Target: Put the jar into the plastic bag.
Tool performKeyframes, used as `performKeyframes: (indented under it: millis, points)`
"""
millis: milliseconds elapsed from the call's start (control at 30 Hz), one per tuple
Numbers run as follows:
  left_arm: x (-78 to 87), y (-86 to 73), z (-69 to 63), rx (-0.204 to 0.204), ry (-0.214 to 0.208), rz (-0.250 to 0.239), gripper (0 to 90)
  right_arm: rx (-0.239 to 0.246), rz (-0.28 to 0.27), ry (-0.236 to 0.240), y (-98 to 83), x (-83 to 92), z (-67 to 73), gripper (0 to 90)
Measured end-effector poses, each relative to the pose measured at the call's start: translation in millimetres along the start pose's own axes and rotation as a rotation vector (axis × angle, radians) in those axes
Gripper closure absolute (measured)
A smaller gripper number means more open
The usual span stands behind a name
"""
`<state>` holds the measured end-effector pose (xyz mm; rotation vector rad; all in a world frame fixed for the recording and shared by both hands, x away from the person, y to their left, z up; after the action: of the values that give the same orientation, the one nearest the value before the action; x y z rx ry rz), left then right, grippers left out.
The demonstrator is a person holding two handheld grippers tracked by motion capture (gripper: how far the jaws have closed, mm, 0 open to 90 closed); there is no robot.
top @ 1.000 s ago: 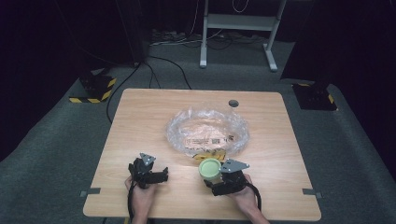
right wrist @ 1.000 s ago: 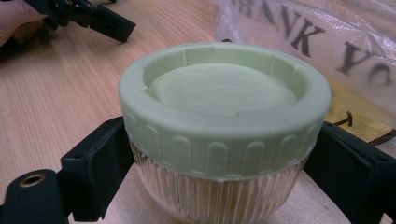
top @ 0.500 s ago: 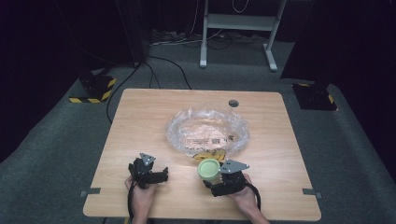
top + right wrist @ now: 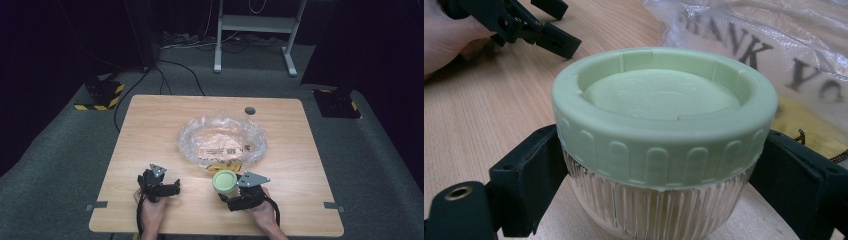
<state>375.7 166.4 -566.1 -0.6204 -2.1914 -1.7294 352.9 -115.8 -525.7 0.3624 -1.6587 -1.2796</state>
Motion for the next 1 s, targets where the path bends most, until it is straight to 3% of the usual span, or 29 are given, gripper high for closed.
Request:
performKeyframes:
  millis: [1000]
  points:
    - [0.0, 0.0, 0.0, 0.0, 0.0, -0.001, 1.1, -0.025, -0.117, -0.035, 15.8, 14.5, -13.8, 11.5]
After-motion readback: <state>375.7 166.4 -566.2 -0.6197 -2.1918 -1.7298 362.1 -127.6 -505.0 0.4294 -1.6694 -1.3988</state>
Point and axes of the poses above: each handheld gripper's, and its own axes: x roughly backward along the jaws, y roughly out of its top, z roughly to its left, the point moved 2 cm from there along -x, roughly forward along the jaws, and after that the axes turned 3 degrees about -z, right-handed, at the moved point
